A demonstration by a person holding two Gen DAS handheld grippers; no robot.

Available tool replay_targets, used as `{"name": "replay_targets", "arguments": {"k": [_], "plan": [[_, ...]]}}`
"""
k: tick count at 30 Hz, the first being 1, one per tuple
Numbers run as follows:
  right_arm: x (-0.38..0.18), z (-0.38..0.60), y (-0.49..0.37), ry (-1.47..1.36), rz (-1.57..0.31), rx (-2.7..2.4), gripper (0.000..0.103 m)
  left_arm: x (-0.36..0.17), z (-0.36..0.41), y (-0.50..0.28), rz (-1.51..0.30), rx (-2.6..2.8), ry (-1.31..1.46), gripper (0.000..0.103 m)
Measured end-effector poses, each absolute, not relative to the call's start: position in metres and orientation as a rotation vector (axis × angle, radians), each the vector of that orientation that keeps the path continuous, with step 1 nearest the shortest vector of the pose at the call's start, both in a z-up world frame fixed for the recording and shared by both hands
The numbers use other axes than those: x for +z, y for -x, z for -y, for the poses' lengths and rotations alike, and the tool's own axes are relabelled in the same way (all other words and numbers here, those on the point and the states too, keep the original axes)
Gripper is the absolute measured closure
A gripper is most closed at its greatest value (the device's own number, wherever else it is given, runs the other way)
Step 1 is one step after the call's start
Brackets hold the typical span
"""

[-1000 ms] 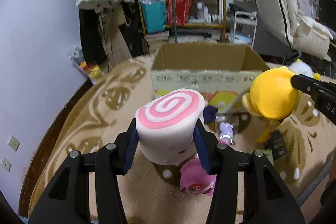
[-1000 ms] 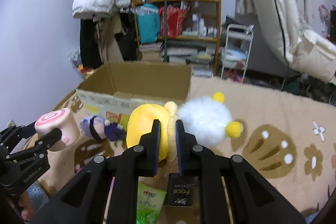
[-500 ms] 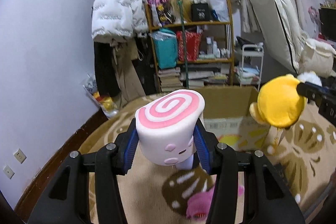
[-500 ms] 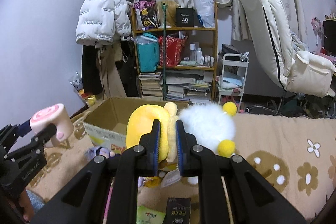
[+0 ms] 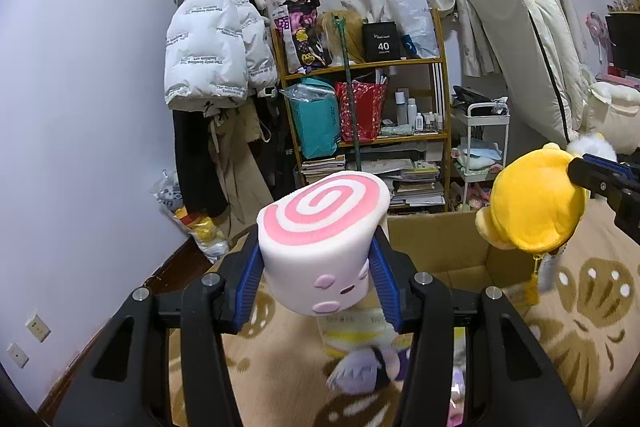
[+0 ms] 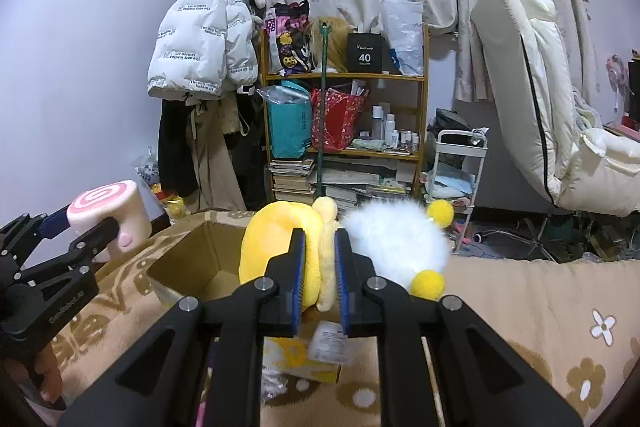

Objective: Organize soft objects
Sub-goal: 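Lift both plushes and carry them over the open cardboard box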

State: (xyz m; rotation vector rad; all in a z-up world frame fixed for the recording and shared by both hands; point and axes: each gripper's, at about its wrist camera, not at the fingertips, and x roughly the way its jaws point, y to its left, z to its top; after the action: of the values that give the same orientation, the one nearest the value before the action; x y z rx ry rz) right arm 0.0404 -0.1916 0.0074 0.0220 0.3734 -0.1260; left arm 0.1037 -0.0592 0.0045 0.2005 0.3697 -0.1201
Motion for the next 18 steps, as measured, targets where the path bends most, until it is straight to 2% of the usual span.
{"name": "replay_targets", "arguments": {"k": [18], "plan": [[-0.02,0.217,-0.091,-0.069,-0.431,-0.116,0.088,-0.038,0.083,-0.164,-0.519,-0.168,-0.209,0.052]]}}
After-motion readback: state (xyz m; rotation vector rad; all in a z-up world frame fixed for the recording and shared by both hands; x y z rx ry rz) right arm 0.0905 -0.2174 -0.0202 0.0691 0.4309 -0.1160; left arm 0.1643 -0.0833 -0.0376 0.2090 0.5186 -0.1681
